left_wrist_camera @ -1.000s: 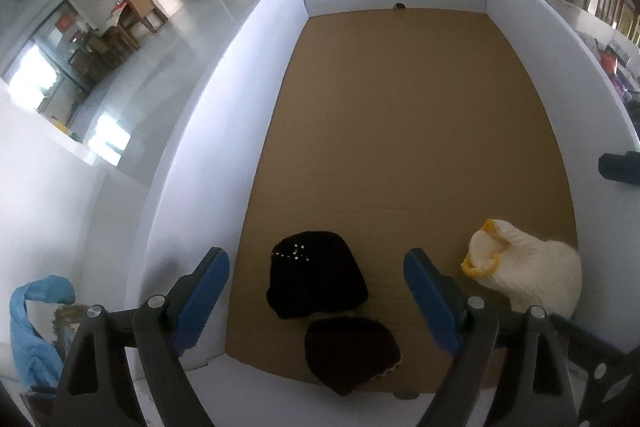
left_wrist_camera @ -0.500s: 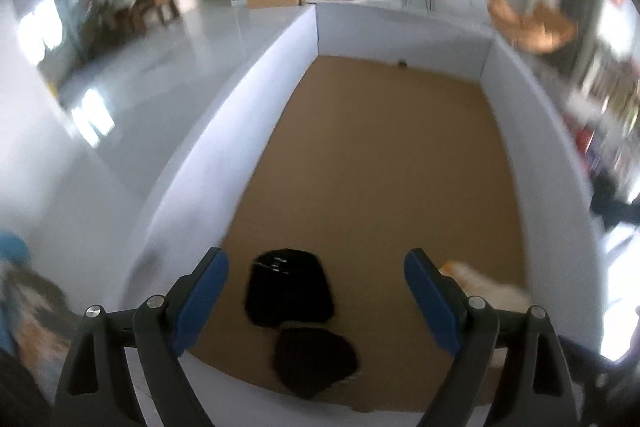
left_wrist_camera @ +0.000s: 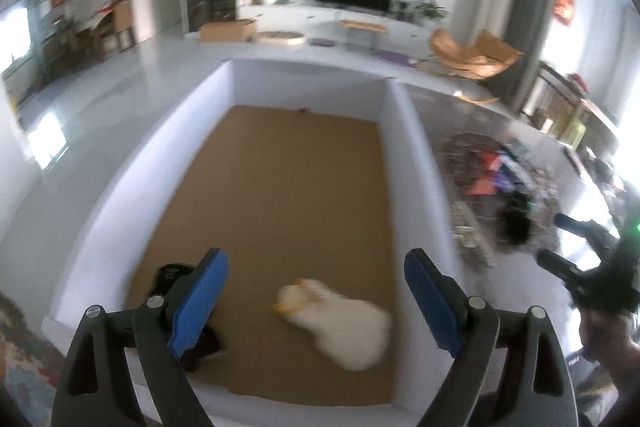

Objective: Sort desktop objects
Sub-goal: 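Withdraw both tools from the bin back toward the table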

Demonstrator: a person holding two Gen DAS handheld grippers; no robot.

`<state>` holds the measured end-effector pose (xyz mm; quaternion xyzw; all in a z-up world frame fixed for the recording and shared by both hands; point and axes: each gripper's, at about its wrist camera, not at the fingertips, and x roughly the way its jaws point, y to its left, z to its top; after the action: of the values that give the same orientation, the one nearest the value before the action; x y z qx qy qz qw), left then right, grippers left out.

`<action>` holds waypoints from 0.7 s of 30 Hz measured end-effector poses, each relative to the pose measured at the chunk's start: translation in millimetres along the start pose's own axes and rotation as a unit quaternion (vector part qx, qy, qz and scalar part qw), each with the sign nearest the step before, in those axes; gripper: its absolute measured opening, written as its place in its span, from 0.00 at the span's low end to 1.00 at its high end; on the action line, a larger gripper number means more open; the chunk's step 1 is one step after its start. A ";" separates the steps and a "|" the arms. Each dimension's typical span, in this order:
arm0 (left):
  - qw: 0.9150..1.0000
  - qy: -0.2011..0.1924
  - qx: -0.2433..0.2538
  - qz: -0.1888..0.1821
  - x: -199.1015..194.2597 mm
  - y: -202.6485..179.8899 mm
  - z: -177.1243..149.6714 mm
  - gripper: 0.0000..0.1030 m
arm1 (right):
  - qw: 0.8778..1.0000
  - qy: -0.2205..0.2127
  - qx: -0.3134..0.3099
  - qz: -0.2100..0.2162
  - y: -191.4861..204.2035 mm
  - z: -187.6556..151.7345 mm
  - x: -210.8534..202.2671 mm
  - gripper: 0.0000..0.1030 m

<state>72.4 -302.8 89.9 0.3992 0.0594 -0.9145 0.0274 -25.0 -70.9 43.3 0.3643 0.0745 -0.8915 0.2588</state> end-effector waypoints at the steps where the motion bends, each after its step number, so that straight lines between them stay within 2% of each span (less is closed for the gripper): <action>1: 1.000 -0.003 0.010 -0.011 -4.0 -12.4 0.1 0.87 | 1.000 0.001 0.012 -0.022 -19.5 -10.8 -2.4 0.99; 4: 0.998 -0.010 0.048 -0.045 -9.3 -56.0 1.5 0.87 | 0.995 0.023 0.053 -0.084 -78.5 -40.7 -8.5 0.99; 9: 0.988 -0.011 0.109 -0.105 -21.3 -131.0 -5.1 0.87 | 0.977 0.058 0.118 -0.170 -172.2 -81.6 -18.7 0.99; 11: 0.982 -0.001 0.131 -0.133 -17.8 -163.1 -9.6 0.87 | 0.971 0.060 0.136 -0.187 -195.6 -92.2 -21.6 0.99; 13: 0.979 0.010 0.148 -0.143 -7.1 -188.6 -16.1 0.88 | 0.967 0.060 0.154 -0.195 -211.6 -98.5 -22.4 0.99; 17: 0.971 0.052 0.161 -0.170 29.6 -228.8 -37.8 0.88 | 0.961 0.062 0.190 -0.191 -235.9 -105.9 -13.5 0.99; 21: 0.974 0.092 0.144 -0.151 79.5 -249.4 -54.3 0.87 | 0.959 0.056 0.201 -0.192 -243.6 -106.6 -12.9 0.99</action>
<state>33.4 -48.6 16.6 0.4681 -0.0114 -0.8662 -0.1744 -77.7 176.9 -38.6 0.4371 -0.0239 -0.8991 -0.0002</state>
